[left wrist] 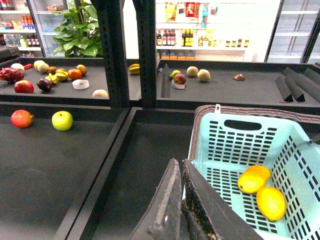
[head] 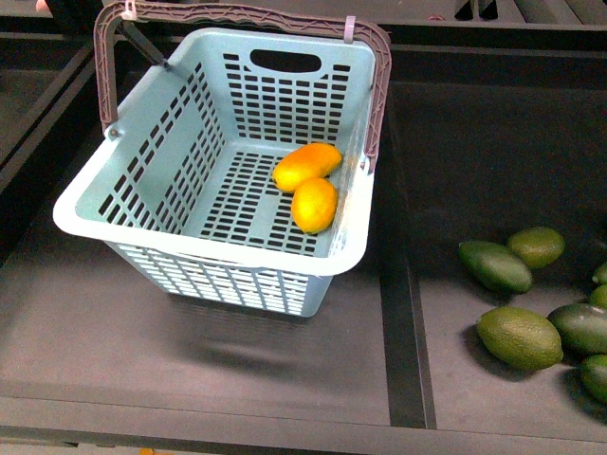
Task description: Pick lemon and mango into basket
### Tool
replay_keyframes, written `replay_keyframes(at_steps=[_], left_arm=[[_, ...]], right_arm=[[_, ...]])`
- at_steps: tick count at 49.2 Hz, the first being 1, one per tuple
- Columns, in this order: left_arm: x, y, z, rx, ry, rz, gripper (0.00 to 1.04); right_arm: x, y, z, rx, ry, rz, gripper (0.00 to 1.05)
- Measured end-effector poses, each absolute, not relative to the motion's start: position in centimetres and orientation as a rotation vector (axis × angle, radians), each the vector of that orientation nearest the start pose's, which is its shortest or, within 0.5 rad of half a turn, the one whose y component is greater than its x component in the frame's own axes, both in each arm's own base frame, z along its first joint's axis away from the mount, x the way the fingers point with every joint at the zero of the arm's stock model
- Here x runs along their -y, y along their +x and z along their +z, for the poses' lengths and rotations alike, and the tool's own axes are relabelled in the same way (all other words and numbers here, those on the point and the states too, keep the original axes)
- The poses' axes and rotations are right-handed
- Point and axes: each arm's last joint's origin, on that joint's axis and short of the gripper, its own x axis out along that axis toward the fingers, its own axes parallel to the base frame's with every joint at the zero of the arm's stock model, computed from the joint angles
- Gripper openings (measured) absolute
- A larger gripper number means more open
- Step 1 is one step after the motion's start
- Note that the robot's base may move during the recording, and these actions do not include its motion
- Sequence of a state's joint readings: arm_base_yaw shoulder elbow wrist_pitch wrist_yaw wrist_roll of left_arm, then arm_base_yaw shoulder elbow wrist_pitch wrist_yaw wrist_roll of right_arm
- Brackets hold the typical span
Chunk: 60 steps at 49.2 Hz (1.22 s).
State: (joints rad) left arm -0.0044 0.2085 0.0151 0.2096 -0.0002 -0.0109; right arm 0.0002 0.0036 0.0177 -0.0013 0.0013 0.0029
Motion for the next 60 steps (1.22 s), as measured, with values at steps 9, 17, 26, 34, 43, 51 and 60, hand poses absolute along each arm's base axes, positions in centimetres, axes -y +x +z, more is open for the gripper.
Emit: replay_keyframes(at_steps=[9, 17, 26, 34, 43, 51, 60], left_arm=[[0.0, 10.5, 16.9, -0.002, -0.011, -0.004, 0.03], [0.0, 9.7, 16.8, 0.011, -0.011, -0.004, 0.03], [0.0, 9.7, 16.8, 0.011, -0.011, -0.004, 0.03], [0.0, 9.7, 16.8, 0.011, -0.011, -0.004, 0.03], [0.0, 9.7, 16.8, 0.011, -0.011, -0.004, 0.24], [0.0, 9.7, 16.8, 0.011, -0.011, -0.004, 0.64], [0.0, 9.7, 16.8, 0.011, -0.009, -0.004, 0.97]], right_arm=[[0.0, 9.7, 16.9, 0.013, 0.003, -0.001, 0.96], [0.0, 9.7, 16.9, 0.013, 0.003, -0.001, 0.96], [0.0, 9.7, 16.9, 0.013, 0.003, -0.001, 0.96], [0.0, 9.7, 16.9, 0.013, 0.003, -0.001, 0.96], [0.0, 9.7, 16.9, 0.013, 0.003, -0.001, 0.96], [0.0, 9.7, 16.9, 0.013, 0.003, -0.001, 0.96], [0.0, 9.7, 16.9, 0.013, 0.003, -0.001, 0.96]])
